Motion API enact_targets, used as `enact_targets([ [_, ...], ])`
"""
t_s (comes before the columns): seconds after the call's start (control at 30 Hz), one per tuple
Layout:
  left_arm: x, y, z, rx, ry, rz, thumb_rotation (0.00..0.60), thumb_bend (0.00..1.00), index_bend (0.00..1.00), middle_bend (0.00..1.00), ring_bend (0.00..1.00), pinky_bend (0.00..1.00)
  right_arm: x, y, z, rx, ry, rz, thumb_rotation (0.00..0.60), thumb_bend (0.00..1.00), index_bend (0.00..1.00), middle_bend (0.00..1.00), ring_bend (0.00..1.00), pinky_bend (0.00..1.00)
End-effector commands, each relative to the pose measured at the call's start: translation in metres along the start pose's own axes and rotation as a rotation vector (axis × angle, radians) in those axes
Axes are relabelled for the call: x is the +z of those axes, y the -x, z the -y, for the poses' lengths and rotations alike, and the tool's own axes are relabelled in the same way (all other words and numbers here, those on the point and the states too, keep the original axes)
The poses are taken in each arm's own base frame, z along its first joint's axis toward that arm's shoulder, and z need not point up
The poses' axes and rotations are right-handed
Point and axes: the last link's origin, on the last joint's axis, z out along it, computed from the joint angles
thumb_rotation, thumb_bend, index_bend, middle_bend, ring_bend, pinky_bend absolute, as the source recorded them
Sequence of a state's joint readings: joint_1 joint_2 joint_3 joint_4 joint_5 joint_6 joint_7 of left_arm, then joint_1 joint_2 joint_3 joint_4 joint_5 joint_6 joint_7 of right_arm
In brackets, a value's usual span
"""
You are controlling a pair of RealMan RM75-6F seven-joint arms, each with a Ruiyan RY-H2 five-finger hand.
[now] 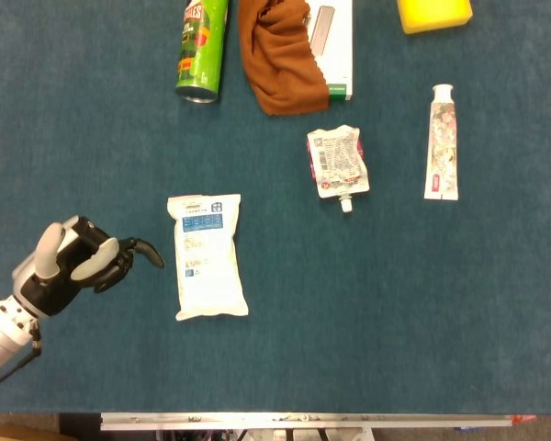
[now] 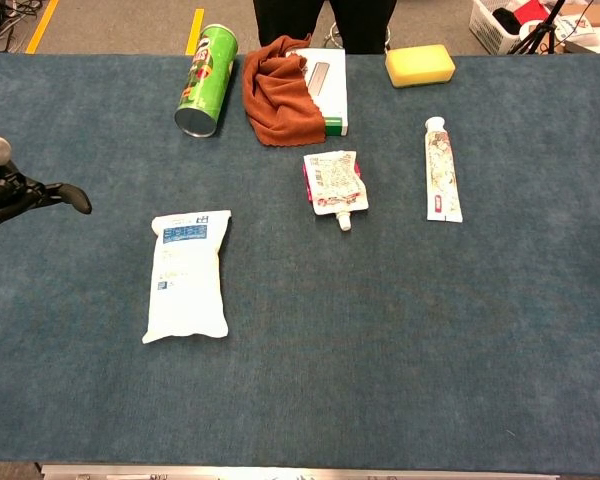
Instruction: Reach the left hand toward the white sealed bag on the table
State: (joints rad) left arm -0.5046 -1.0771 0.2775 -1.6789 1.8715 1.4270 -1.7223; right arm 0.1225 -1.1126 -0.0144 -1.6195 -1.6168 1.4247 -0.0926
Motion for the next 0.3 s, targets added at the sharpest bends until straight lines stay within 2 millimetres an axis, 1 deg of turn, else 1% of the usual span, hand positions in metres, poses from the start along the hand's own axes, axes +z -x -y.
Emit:
enact_targets([
  [0.03,-0.0012,-0.0008,0.0003,-0.003,0.0,-0.002,0.087,0.0,1.0,1.0,0.87,0.38,-0.0005,-0.0007,-0.0006,-0.001,0.002,-0.003,0.6,0.17,0.37,0.37,0.28,0.38],
  [0.3,-0.0037,-0.0074,0.0003,-0.005,-0.002,-0.016,0.088,0.0,1.0,1.0,0.87,0.38,0.001,0.0027,-0.0023,-0.009,0.015,0.011,0.6,0.17,0.37,0.37,0.28,0.38],
])
